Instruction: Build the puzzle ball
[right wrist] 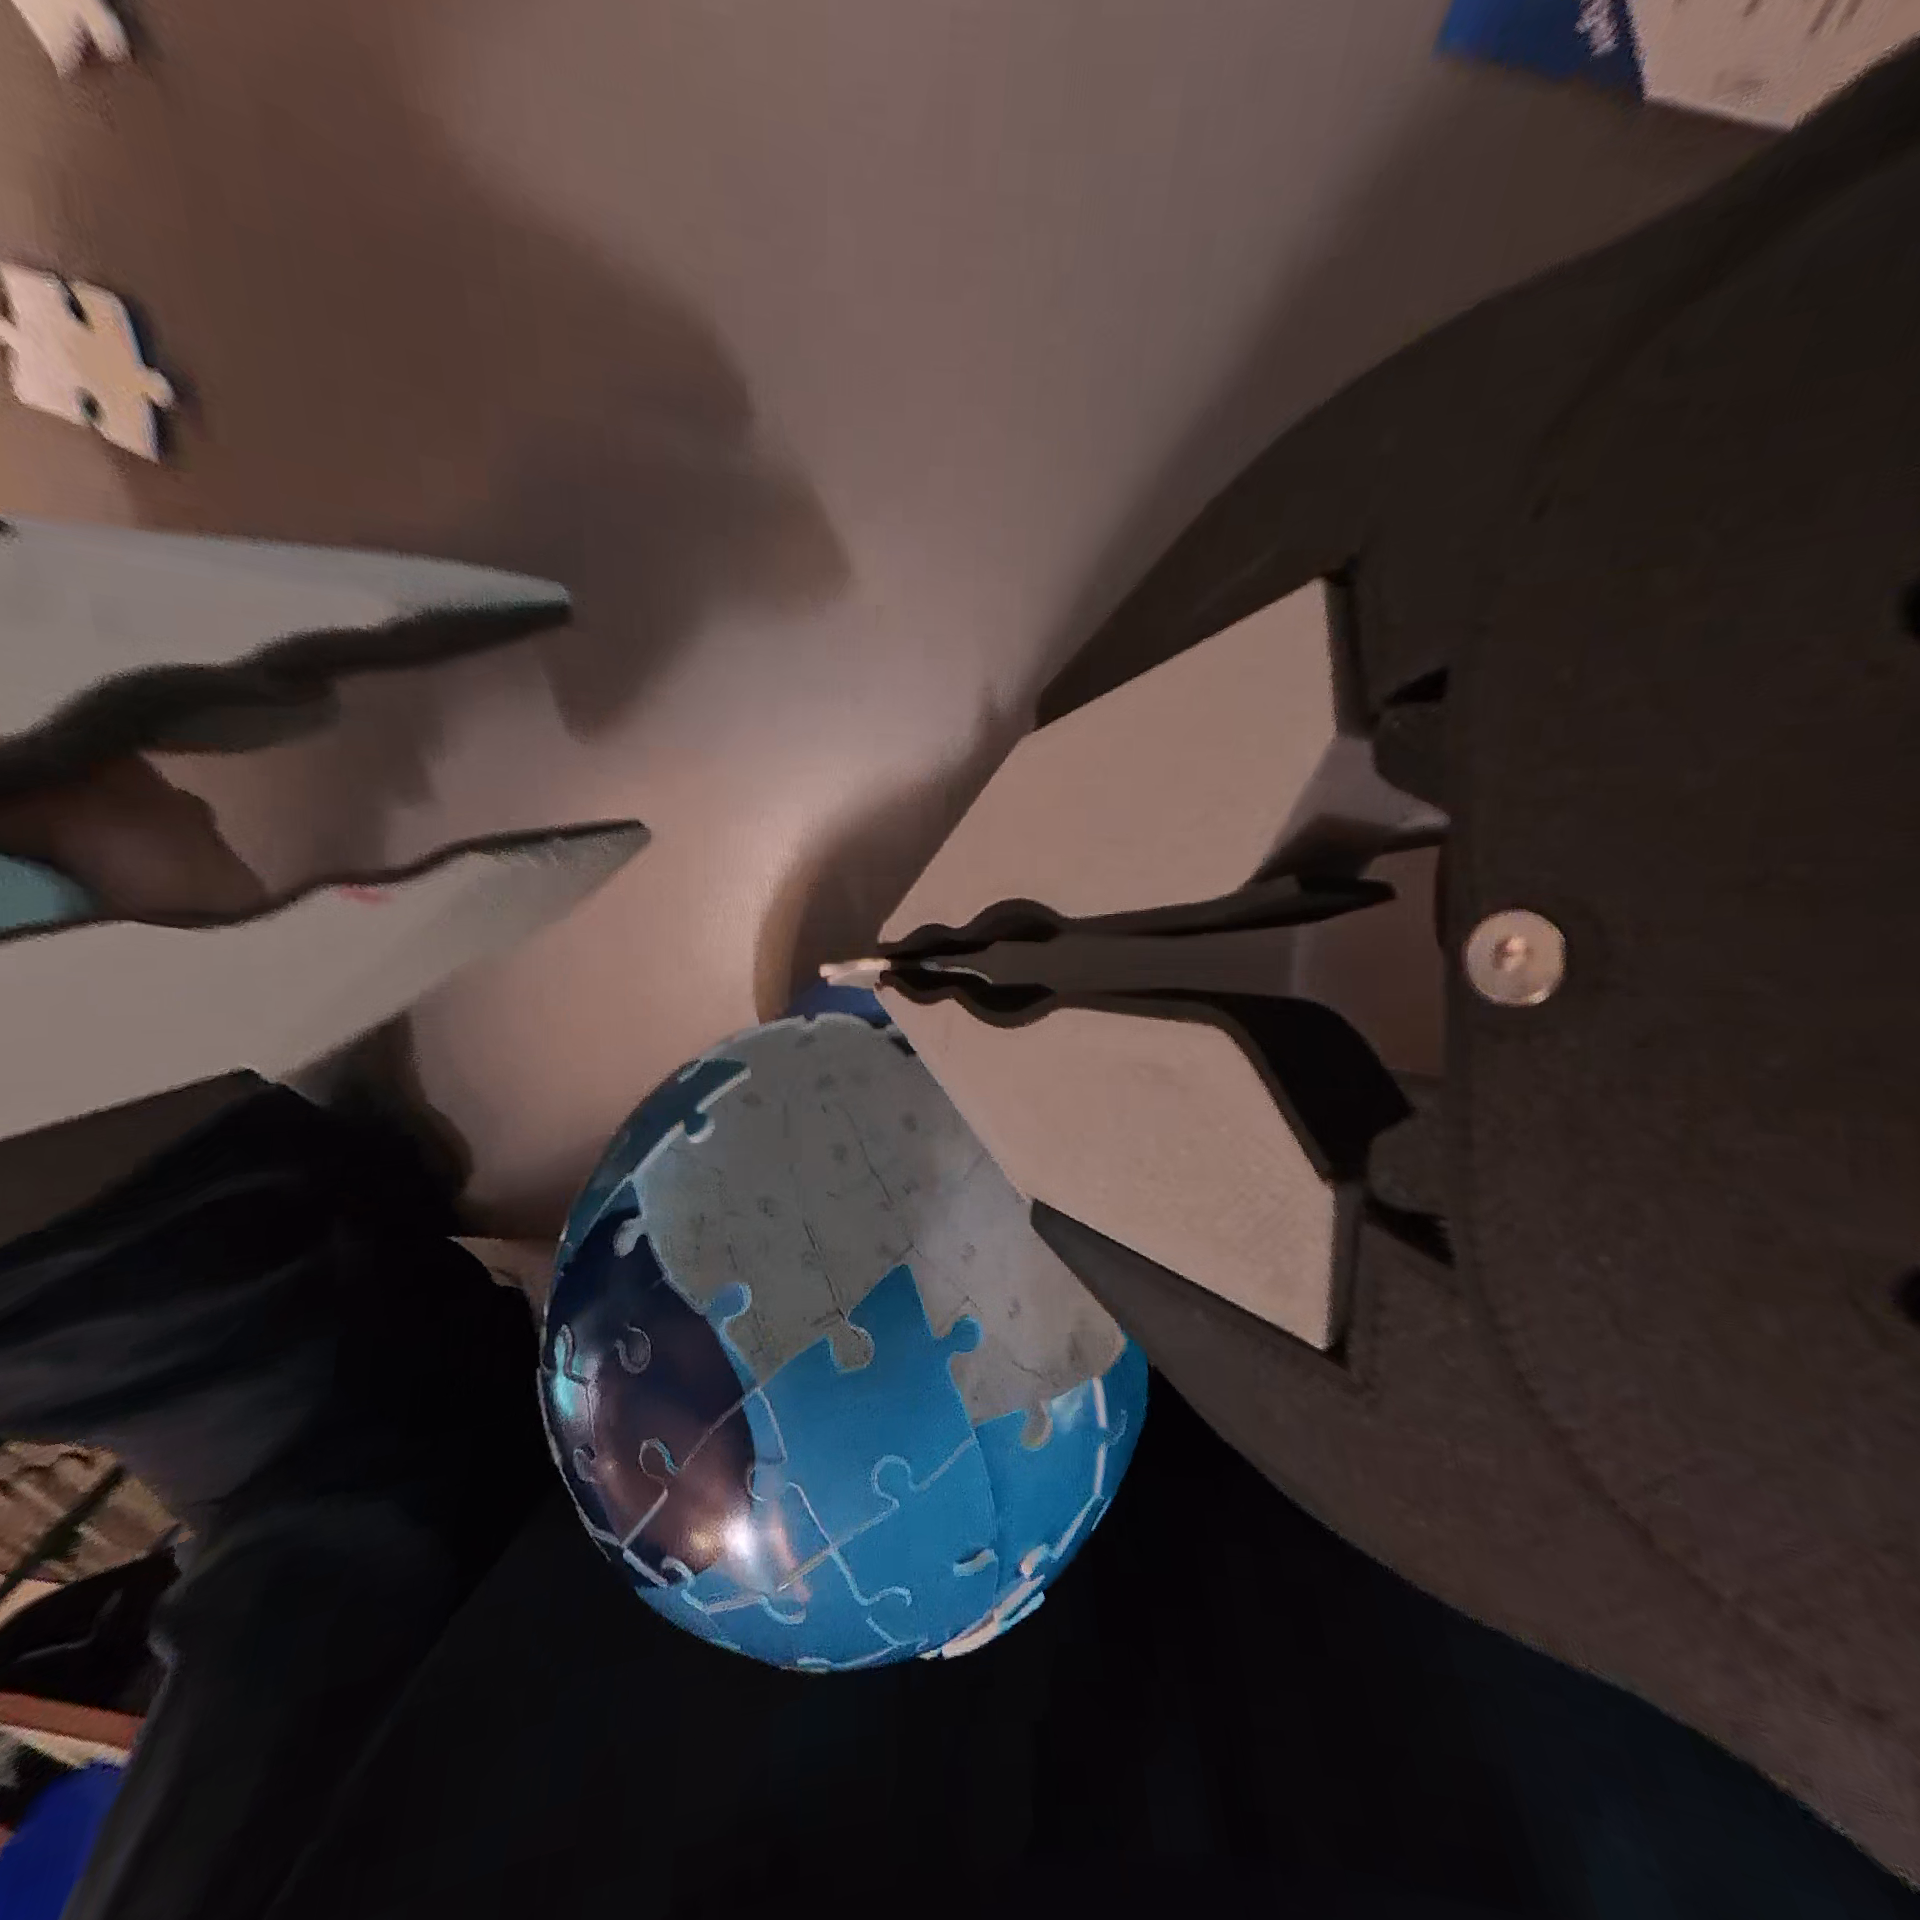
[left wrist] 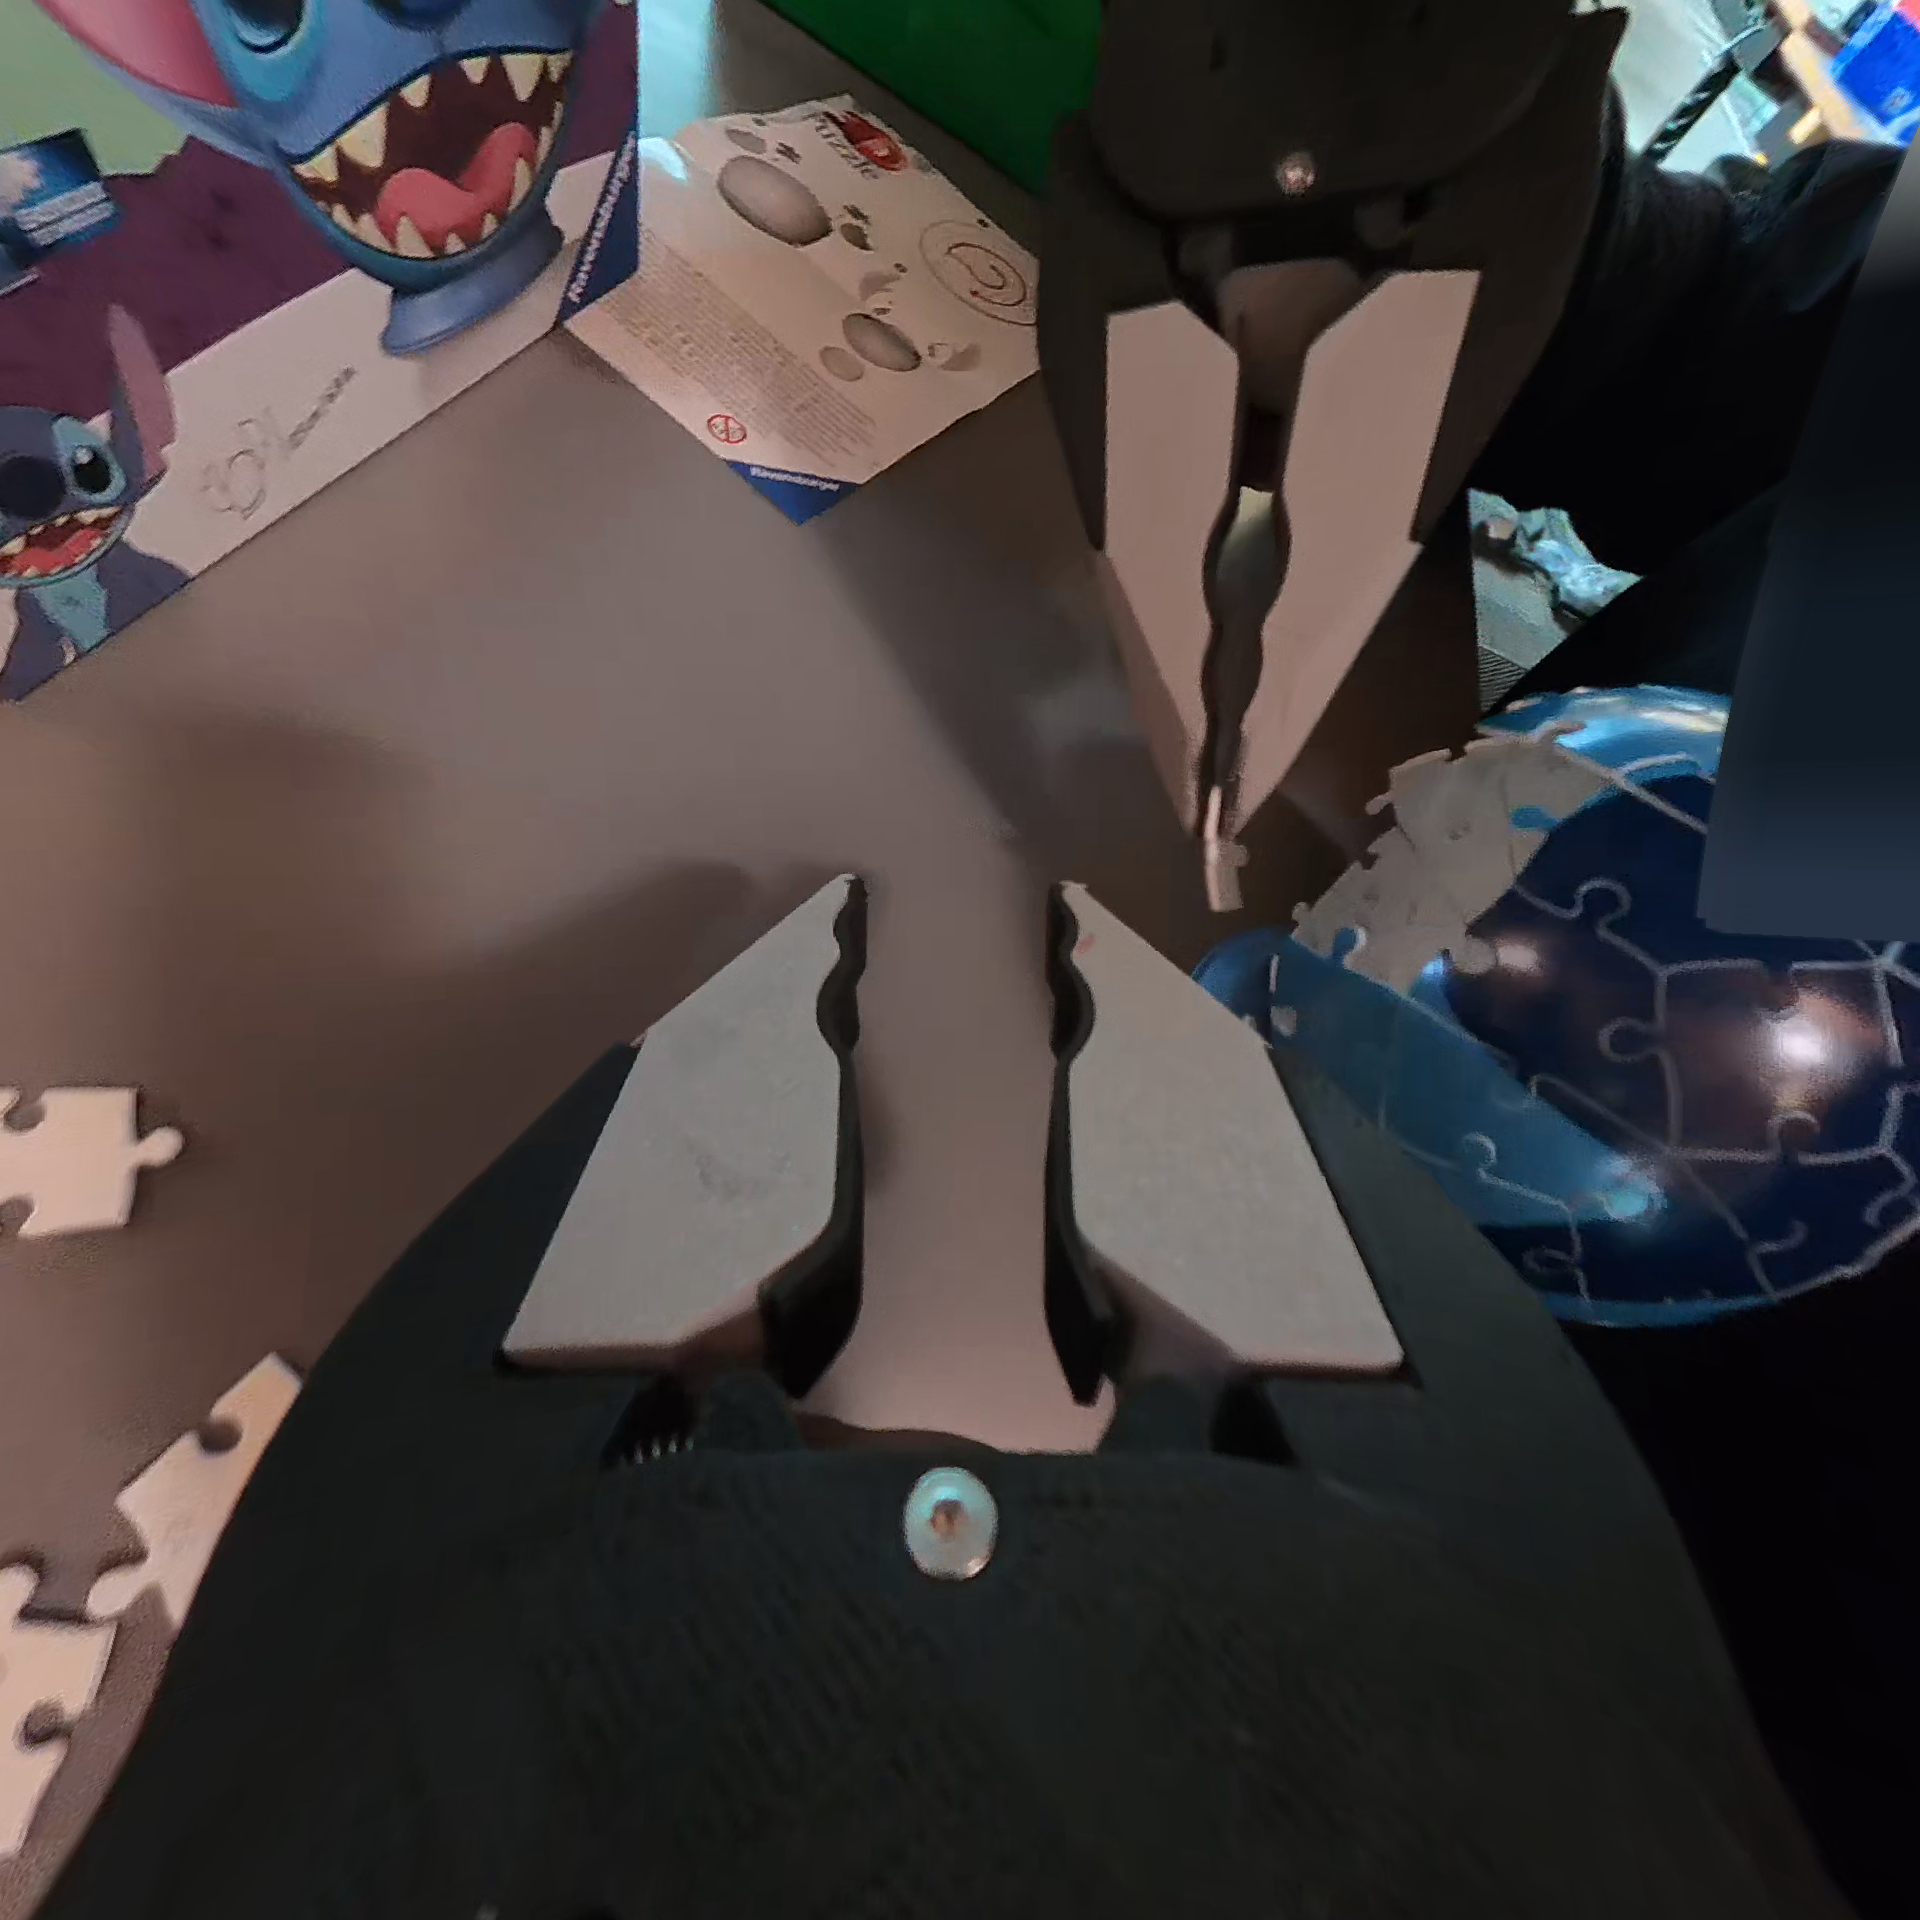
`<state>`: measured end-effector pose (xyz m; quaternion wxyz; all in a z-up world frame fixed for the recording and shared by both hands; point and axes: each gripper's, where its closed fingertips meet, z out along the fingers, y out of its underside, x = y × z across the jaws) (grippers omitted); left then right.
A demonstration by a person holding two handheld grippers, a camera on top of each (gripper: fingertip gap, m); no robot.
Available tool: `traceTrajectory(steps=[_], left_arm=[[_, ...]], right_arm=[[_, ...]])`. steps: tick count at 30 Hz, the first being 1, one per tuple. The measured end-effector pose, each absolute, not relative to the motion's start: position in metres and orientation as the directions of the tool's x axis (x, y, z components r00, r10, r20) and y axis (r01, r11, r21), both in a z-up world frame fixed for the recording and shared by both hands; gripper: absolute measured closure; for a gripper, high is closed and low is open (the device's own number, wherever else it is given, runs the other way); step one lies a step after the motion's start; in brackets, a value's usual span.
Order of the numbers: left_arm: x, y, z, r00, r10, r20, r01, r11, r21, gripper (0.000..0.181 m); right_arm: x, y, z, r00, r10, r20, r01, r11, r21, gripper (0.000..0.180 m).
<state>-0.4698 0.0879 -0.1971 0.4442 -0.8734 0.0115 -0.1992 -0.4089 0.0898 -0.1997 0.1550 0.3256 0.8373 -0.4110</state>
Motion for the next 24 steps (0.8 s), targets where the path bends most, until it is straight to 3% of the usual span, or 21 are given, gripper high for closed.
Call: traceTrajectory(steps=[9,24], left_arm=[[-0.472,0.063,-0.205,0.936,-0.119,0.332,0.192,-0.616,-0.764,0.148],[-0.466,0.058,-0.203,0.93,-0.11,0.352,0.206,-0.636,-0.744,0.149]], right_arm=[[-0.387,0.074,-0.217,-0.704,0.349,-0.618,0.687,0.554,-0.47,0.18],[-0.385,0.063,-0.222,-0.71,0.325,-0.625,0.672,0.578,-0.463,0.18]])
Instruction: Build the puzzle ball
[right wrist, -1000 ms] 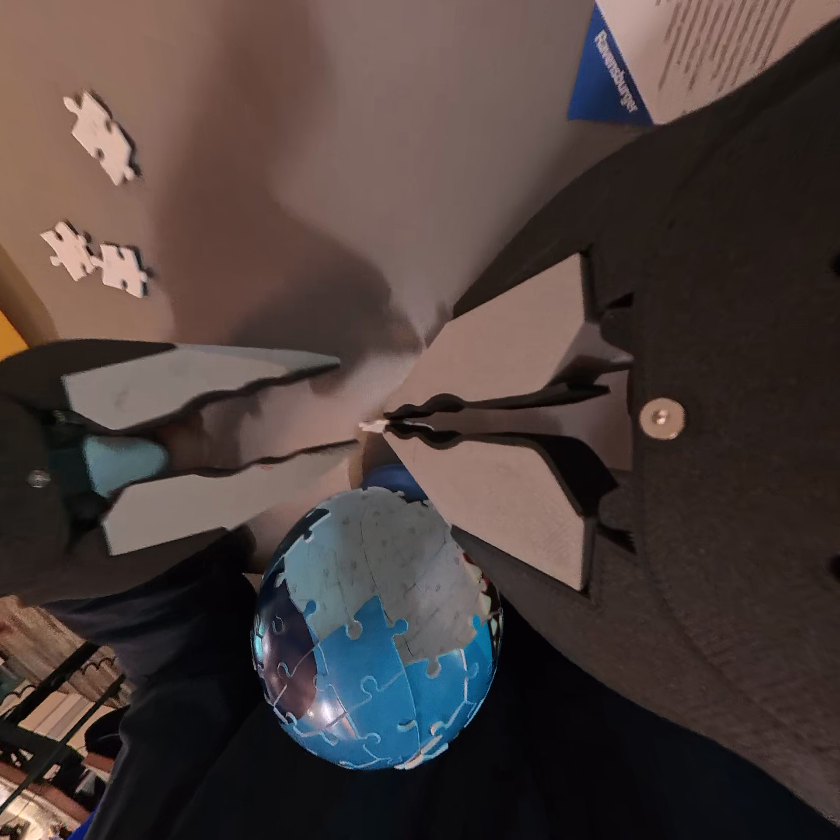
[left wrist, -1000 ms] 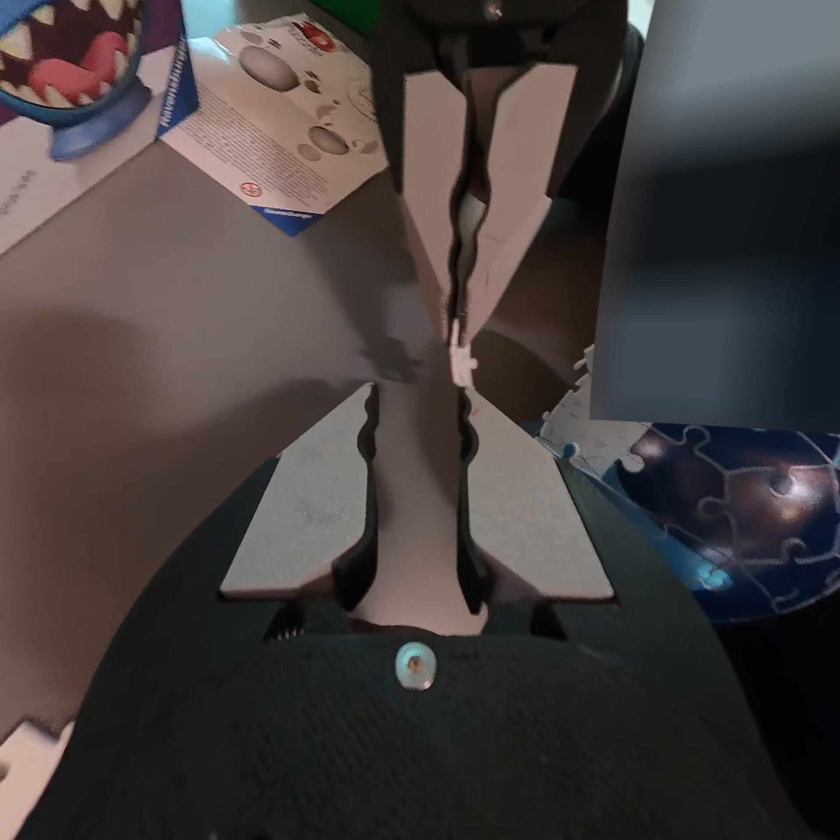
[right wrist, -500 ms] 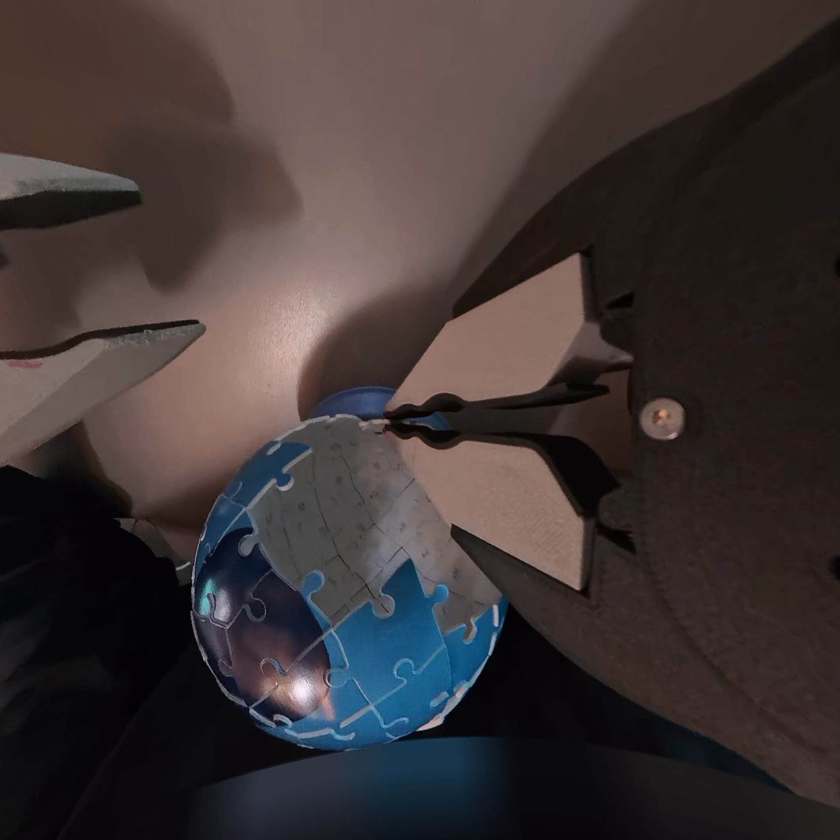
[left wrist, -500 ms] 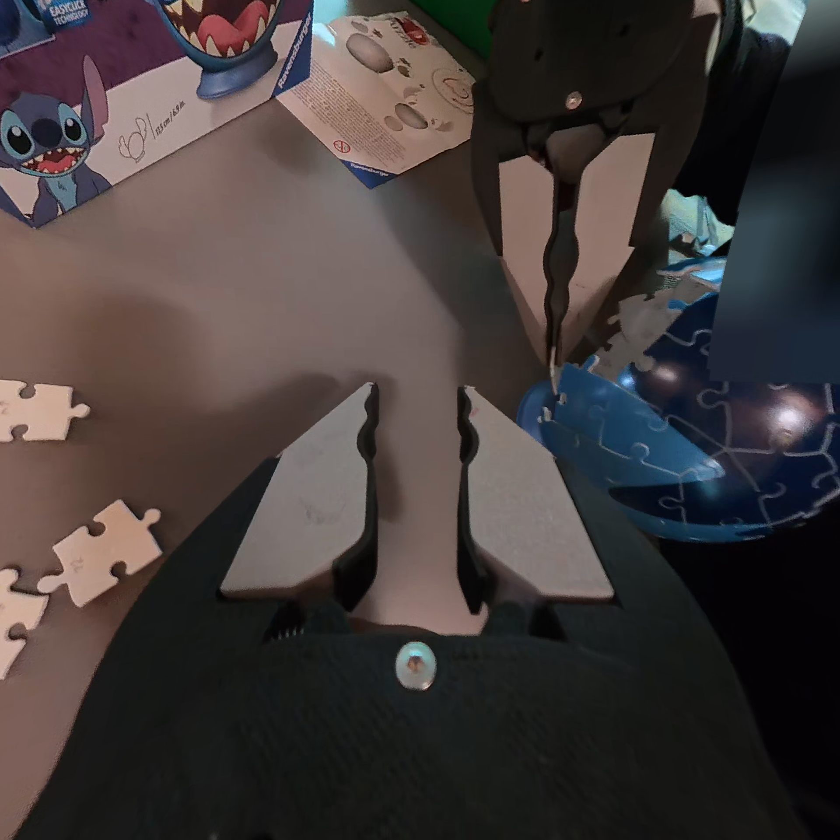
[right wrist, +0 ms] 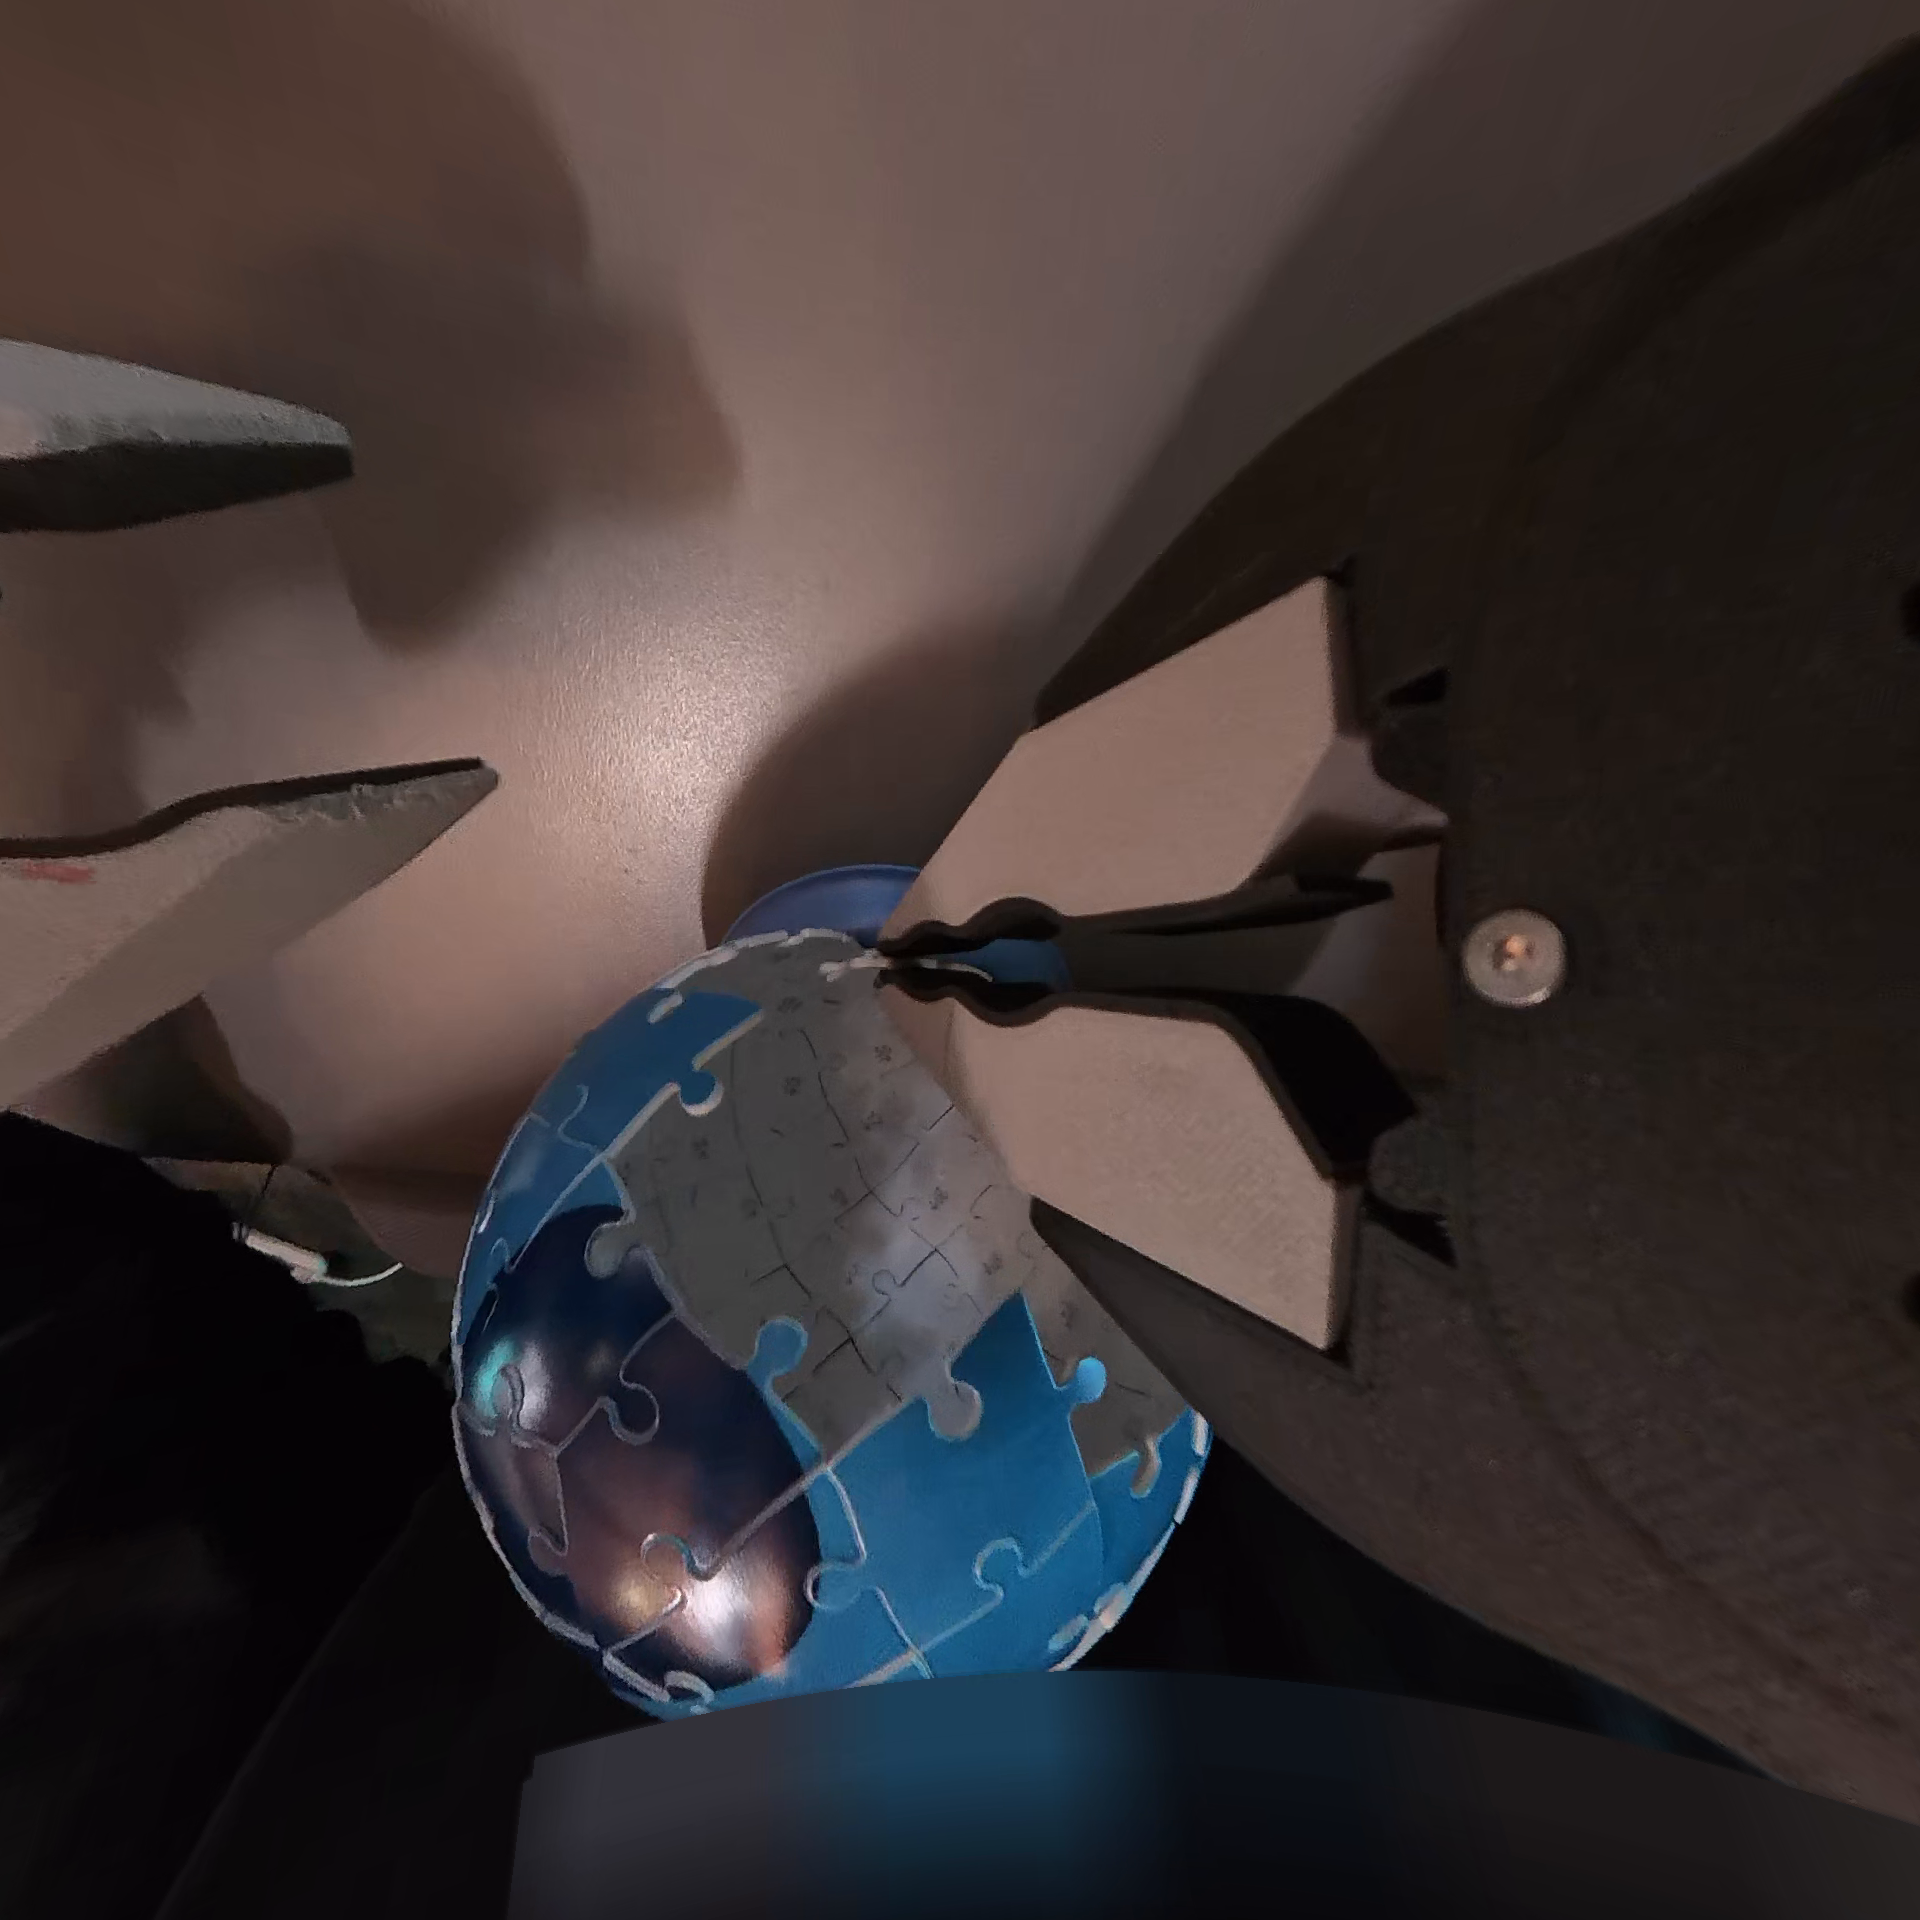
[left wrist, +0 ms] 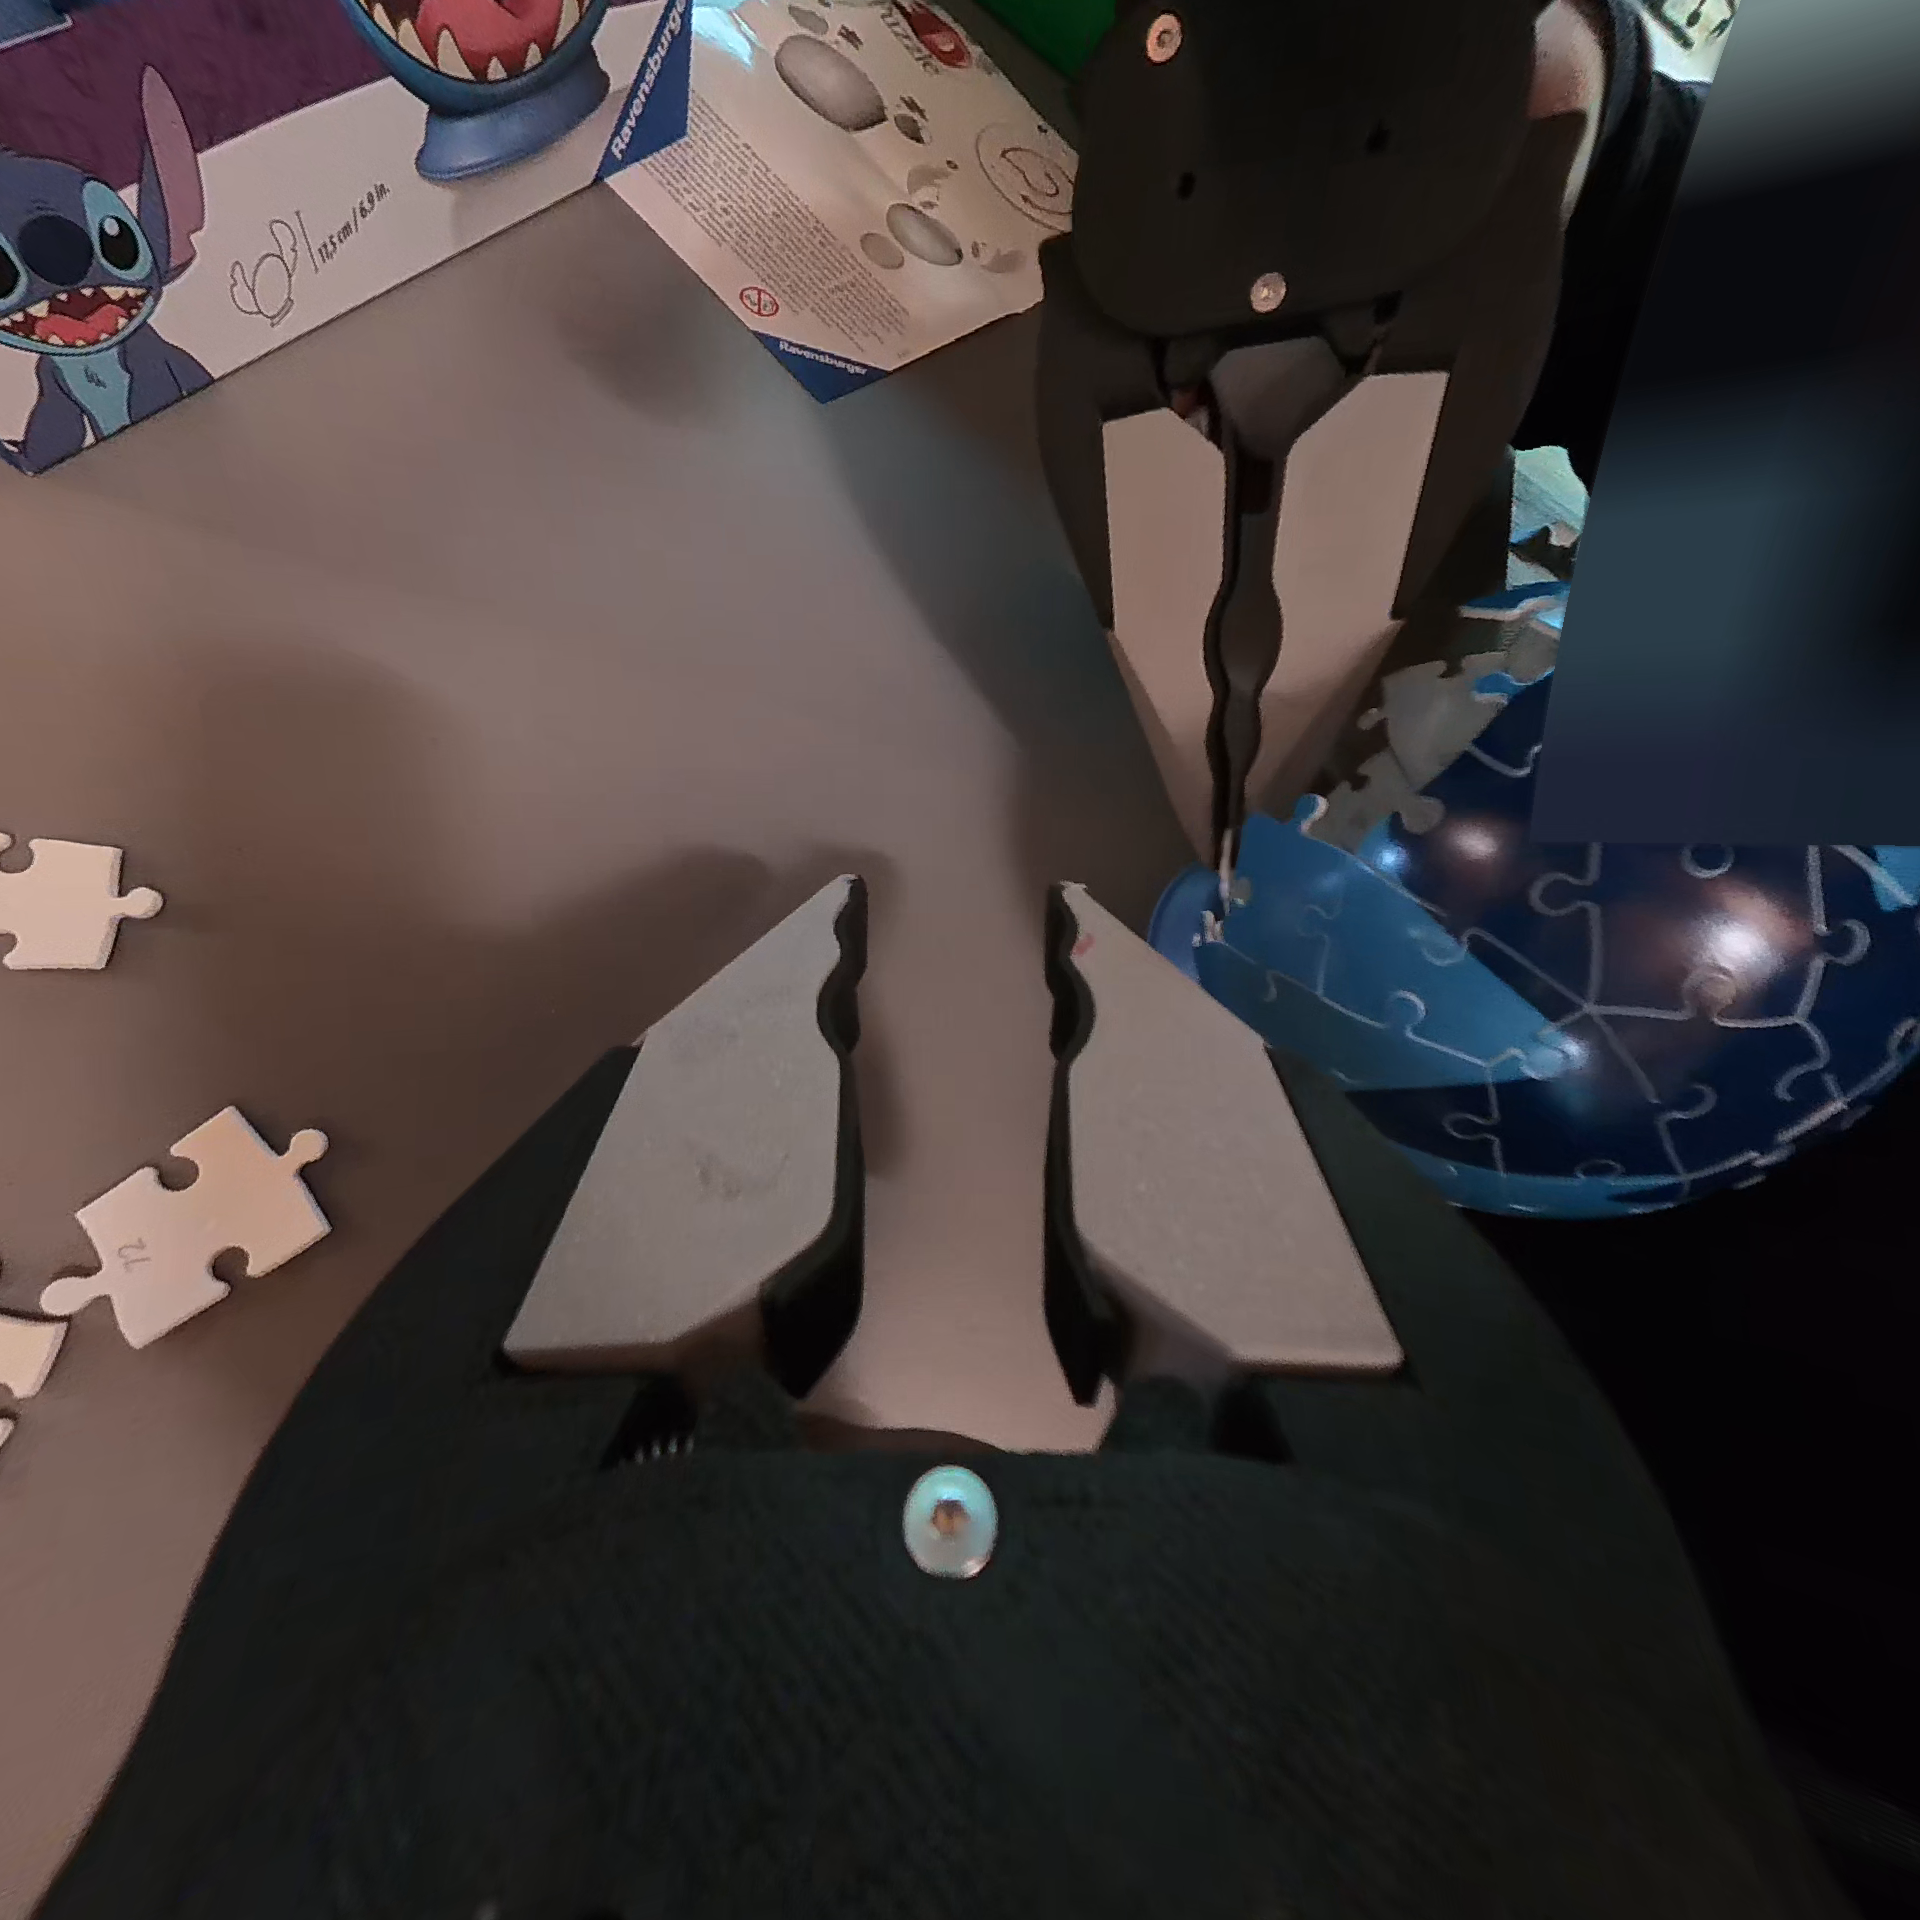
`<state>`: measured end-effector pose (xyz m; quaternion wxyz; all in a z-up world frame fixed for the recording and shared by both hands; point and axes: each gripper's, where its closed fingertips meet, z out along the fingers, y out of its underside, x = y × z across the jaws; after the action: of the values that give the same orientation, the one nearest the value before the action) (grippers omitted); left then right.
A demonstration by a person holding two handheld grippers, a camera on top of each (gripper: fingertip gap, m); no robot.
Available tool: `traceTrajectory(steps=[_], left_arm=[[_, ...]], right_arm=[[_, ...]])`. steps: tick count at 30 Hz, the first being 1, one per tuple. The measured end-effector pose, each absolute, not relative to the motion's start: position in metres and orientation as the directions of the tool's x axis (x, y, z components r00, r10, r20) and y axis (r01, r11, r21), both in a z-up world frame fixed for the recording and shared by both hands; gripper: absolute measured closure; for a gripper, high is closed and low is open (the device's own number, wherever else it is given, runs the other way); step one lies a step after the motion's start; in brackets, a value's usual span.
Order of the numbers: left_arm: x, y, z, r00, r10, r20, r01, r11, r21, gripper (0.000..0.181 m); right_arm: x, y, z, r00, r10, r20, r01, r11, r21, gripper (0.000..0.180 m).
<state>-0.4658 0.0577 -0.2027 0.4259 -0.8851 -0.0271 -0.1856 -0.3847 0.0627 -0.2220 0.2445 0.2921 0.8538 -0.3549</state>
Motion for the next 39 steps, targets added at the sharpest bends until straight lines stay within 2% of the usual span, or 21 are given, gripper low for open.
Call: traceTrajectory(steps=[14,28,39], left_arm=[[-0.46,0.065,-0.2,0.944,-0.154,0.293,0.112,-0.683,-0.722,0.149],[-0.449,0.073,-0.202,0.921,-0.219,0.322,0.072,-0.717,-0.693,0.149],[-0.426,0.078,-0.209,0.833,-0.344,0.434,-0.044,-0.822,-0.568,0.152]], right_arm=[[-0.378,0.061,-0.229,-0.722,0.395,-0.568,0.675,0.581,-0.455,0.18],[-0.384,0.063,-0.231,-0.655,0.469,-0.593,0.756,0.395,-0.522,0.18],[-0.384,0.064,-0.231,-0.703,0.479,-0.526,0.709,0.407,-0.576,0.179]])
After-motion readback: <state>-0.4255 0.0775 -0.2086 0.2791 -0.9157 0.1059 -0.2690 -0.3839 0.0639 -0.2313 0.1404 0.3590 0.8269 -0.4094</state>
